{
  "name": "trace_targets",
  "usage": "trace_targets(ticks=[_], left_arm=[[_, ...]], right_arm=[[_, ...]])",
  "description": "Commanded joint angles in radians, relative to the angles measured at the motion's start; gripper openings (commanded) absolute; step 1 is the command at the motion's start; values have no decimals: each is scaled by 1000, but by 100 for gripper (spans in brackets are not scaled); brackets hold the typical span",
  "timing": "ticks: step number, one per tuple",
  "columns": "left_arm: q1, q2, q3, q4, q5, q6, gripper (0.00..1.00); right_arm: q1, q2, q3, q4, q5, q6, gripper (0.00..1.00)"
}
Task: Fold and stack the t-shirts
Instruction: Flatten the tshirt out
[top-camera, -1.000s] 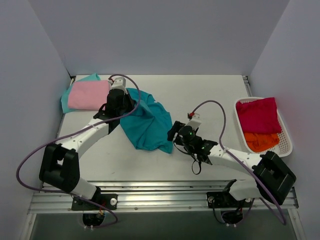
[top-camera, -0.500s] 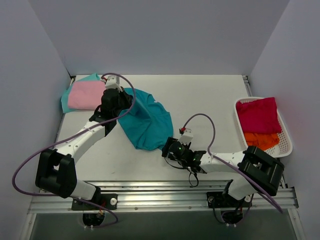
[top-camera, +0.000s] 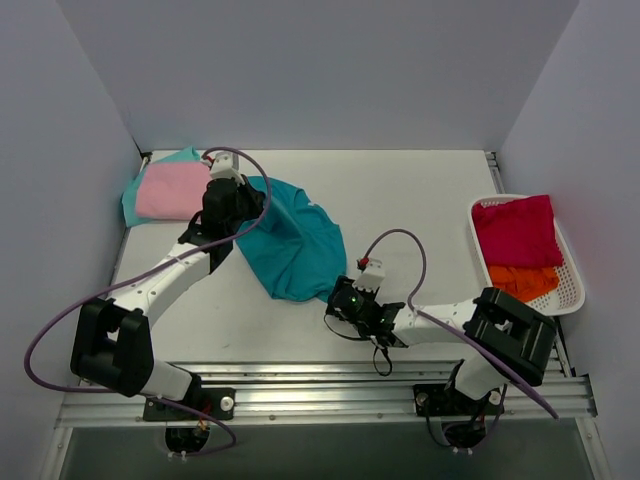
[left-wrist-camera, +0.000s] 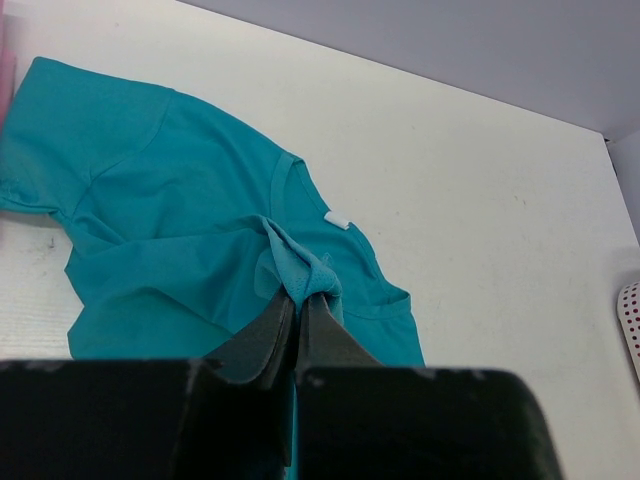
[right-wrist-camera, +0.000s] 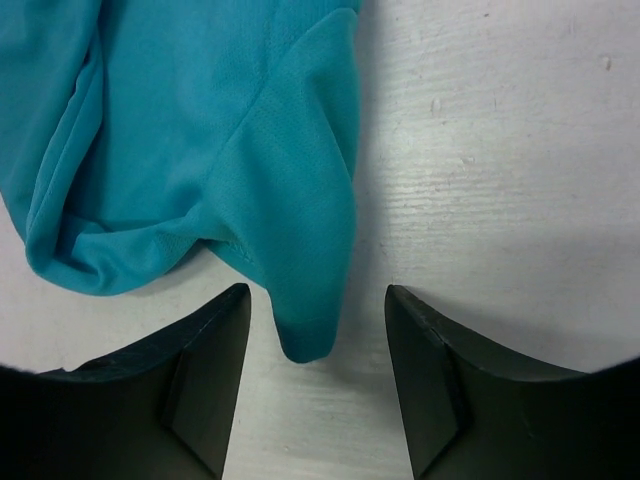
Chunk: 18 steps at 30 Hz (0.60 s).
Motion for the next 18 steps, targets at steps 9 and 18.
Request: trace_targets(ticks=[9, 18], left_arm=[[21, 30, 9, 72, 17, -7, 2], [21, -121, 19, -15, -4, 8, 2]], right_arm=[[-57, 196, 68, 94, 10, -55, 0], [-54, -125, 194, -276, 193, -153, 0]])
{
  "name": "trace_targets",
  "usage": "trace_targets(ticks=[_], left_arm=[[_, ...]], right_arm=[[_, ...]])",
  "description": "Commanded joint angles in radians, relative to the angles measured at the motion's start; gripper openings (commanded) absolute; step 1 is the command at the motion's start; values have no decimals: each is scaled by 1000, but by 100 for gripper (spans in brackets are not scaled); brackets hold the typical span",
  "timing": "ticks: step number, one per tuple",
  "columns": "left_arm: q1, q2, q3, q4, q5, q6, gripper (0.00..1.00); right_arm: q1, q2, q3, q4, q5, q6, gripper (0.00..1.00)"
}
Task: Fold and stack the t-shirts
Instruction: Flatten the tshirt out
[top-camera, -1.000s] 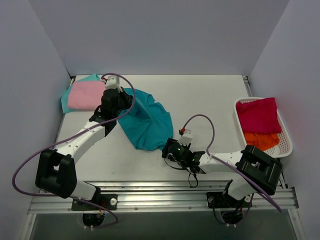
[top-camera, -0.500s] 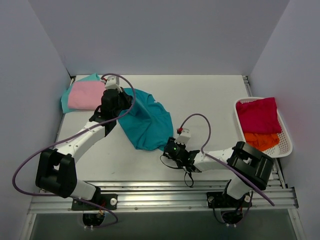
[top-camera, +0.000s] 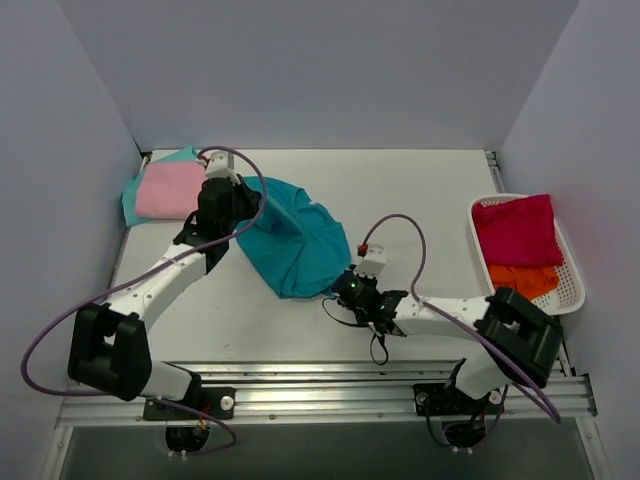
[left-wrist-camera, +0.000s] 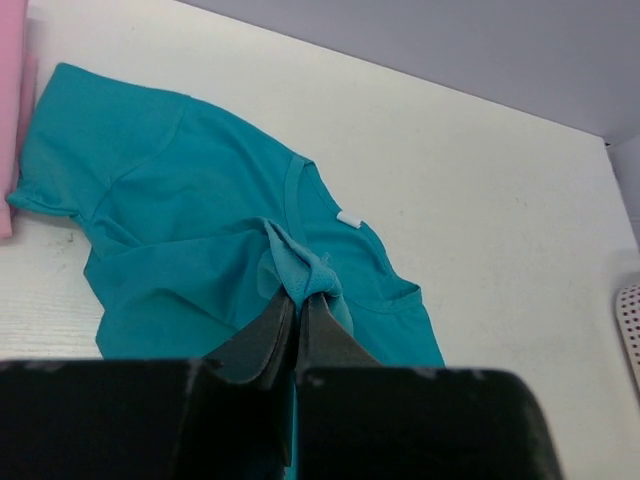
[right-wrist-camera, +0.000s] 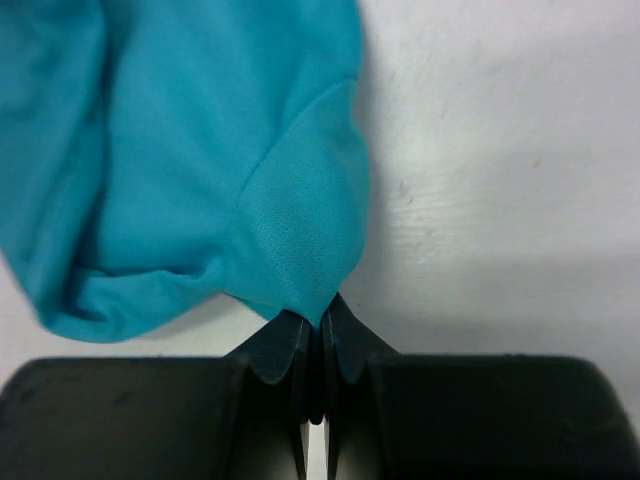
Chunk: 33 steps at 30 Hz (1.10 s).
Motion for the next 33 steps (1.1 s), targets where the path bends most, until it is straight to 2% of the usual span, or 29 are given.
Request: trace_targets(ticks=[1, 6, 12, 17, 22, 27, 33], left_arm=[[2, -185, 23, -17, -13, 10, 2], [-2, -403, 61, -131, -15, 33, 2], [-5, -593, 118, -251, 1, 39, 2], [-5, -767, 154, -308, -18, 70, 2], [-5, -961, 134, -317, -104, 90, 2], [-2, -1159, 36, -244, -234, 61, 2], [-1, -1314, -83, -199, -389, 29, 2]], right_arm=[[1, -272, 128, -255, 162, -93, 0], [10, -555, 330, -491, 255, -248, 0], [16, -702, 494, -588, 208, -418, 0], [16, -724, 652, -695, 131, -500, 0], [16, -788, 758, -780, 159, -523, 0], [13, -914, 809, -791, 203, -538, 0], [-1, -1012, 830, -781, 228, -569, 0]])
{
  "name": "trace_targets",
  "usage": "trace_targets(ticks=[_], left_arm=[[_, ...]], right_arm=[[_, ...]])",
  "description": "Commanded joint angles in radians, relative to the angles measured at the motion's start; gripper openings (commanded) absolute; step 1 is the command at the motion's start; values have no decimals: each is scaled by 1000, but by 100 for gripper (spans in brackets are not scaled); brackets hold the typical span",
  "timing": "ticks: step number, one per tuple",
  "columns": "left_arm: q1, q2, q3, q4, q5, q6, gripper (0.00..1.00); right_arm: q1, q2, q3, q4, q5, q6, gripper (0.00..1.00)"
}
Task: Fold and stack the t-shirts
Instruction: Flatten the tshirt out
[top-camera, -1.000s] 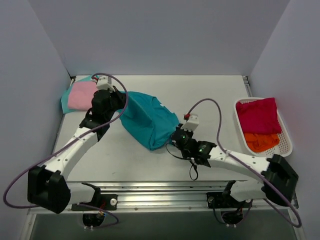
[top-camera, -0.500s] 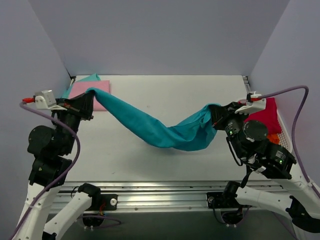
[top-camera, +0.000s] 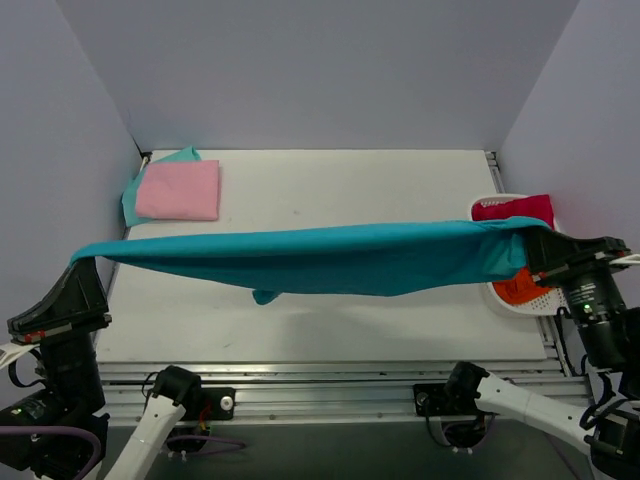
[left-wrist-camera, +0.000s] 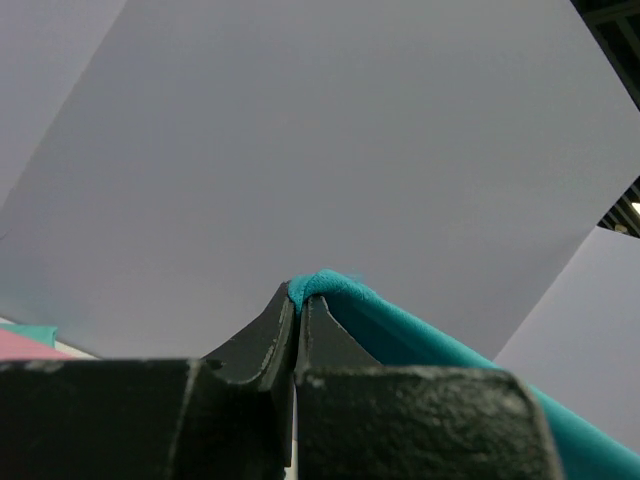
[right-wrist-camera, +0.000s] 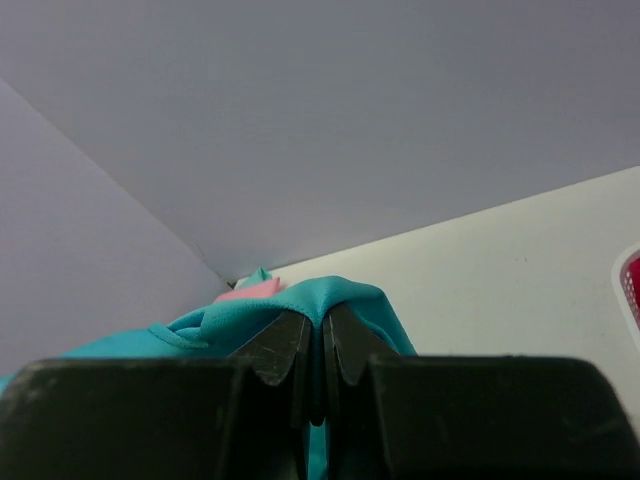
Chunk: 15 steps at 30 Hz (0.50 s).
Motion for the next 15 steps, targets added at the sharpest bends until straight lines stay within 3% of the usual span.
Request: trace_targets(ticks=[1, 7, 11, 15], left_arm=[[3, -58, -65, 41, -133, -34, 2], [15, -124, -85, 21, -153, -62, 2], [17, -54, -92, 12, -169, -87, 2], [17, 116, -135, 73, -146, -103, 2]], right_arm=[[-15, -21, 28, 13, 44, -51, 0], [-50, -15, 59, 21, 1, -85, 0], [-46, 55, 41, 61, 73, -87, 0], [-29, 220, -30, 124, 205, -33, 0]])
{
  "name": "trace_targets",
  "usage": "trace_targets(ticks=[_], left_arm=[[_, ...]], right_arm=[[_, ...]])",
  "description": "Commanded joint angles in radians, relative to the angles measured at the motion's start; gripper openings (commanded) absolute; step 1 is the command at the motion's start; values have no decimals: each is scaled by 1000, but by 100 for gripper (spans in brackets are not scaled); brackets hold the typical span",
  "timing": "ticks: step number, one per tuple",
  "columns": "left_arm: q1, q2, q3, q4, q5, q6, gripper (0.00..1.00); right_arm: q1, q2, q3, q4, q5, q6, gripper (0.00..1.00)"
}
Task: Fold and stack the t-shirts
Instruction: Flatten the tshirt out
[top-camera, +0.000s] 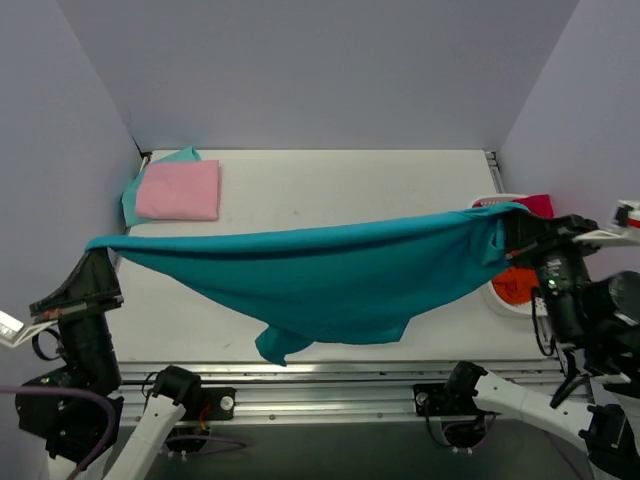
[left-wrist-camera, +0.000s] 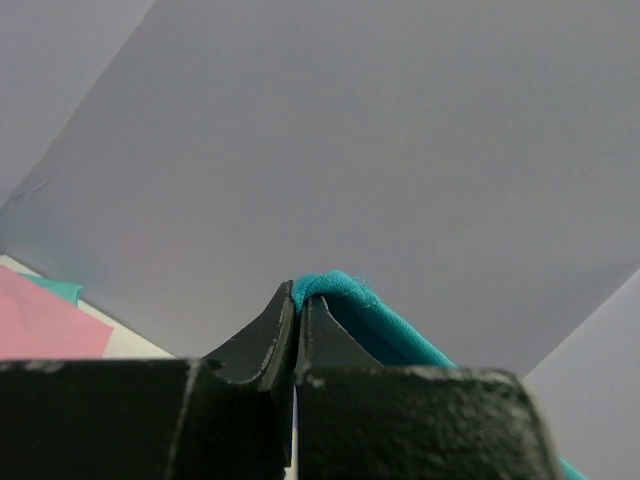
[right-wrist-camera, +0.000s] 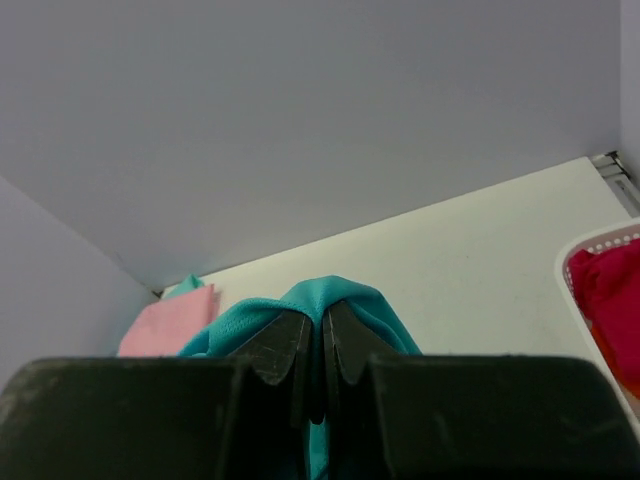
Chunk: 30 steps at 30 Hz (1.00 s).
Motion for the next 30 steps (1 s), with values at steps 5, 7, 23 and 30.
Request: trace_targets(ticks=[5, 7, 23, 30], left_arm=[[8, 378, -114, 233, -9, -34, 2], [10, 531, -146, 317, -9, -35, 2], [76, 1391, -6, 569, 98, -57, 31], [91, 1408, 67, 503, 92, -34, 94]], right_arm=[[-43, 414, -124, 128, 275, 113, 0], [-232, 546, -189, 209, 61, 142, 0], [-598, 1148, -176, 349, -81, 270, 100], [-335, 896, -380, 372, -79, 382, 100]])
